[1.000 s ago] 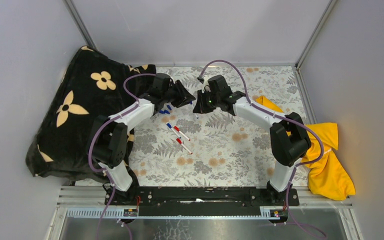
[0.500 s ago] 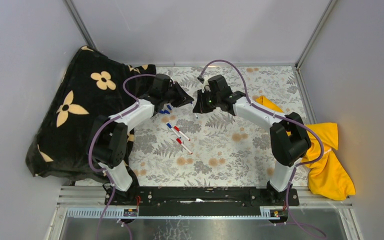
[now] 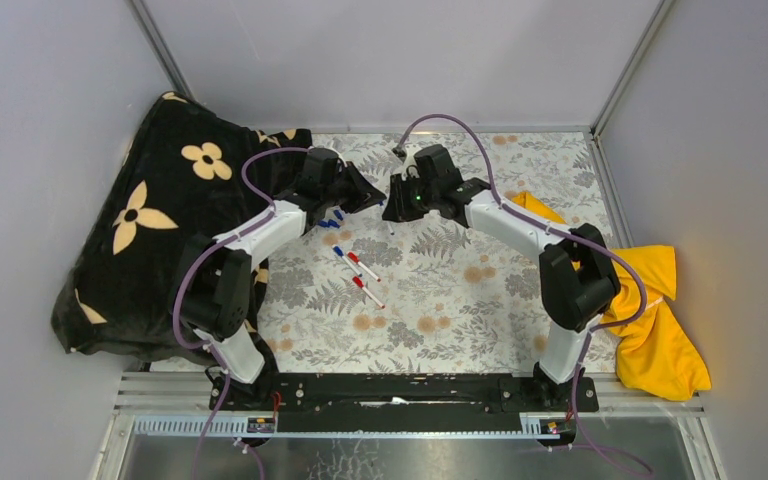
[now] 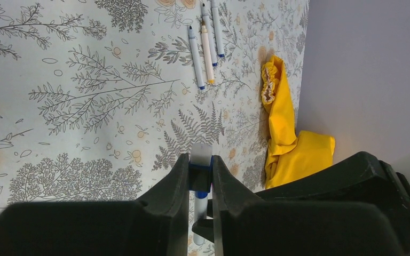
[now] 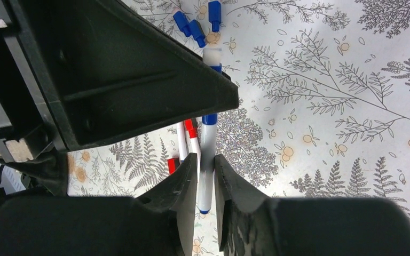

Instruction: Open the pen caps

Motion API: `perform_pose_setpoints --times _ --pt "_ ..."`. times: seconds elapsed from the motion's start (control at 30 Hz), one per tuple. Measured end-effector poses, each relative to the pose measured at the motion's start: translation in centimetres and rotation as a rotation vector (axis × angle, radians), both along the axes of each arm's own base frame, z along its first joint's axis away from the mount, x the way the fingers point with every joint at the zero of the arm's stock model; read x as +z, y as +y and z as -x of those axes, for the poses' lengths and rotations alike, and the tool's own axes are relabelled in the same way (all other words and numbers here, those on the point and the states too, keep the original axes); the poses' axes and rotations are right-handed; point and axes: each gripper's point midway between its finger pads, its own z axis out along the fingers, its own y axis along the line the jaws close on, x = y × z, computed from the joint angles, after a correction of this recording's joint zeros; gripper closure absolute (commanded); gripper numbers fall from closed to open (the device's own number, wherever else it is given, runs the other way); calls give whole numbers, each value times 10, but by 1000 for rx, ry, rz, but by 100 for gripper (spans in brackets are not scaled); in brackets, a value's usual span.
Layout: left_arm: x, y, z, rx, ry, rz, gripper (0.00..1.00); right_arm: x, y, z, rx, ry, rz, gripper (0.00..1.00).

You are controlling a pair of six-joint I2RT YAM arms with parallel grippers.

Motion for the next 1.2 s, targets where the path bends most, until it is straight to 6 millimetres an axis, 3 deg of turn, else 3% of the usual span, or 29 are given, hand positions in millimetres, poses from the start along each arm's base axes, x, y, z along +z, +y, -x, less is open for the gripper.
perform_pose_setpoints --times 0.47,0.6,0.87,1.2 --pt "0 0 0 3 4 5 100 -3 9 -13 -1 -1 -1 78" --pt "1 0 0 6 7 8 100 -3 10 -16 -3 -2 -2 100" --pt "0 1 -1 17 7 3 100 -4 9 -17 -13 -3 4 100" --pt "-4 18 -16 12 44 26 100 -7 13 -24 -22 -54 -23 100"
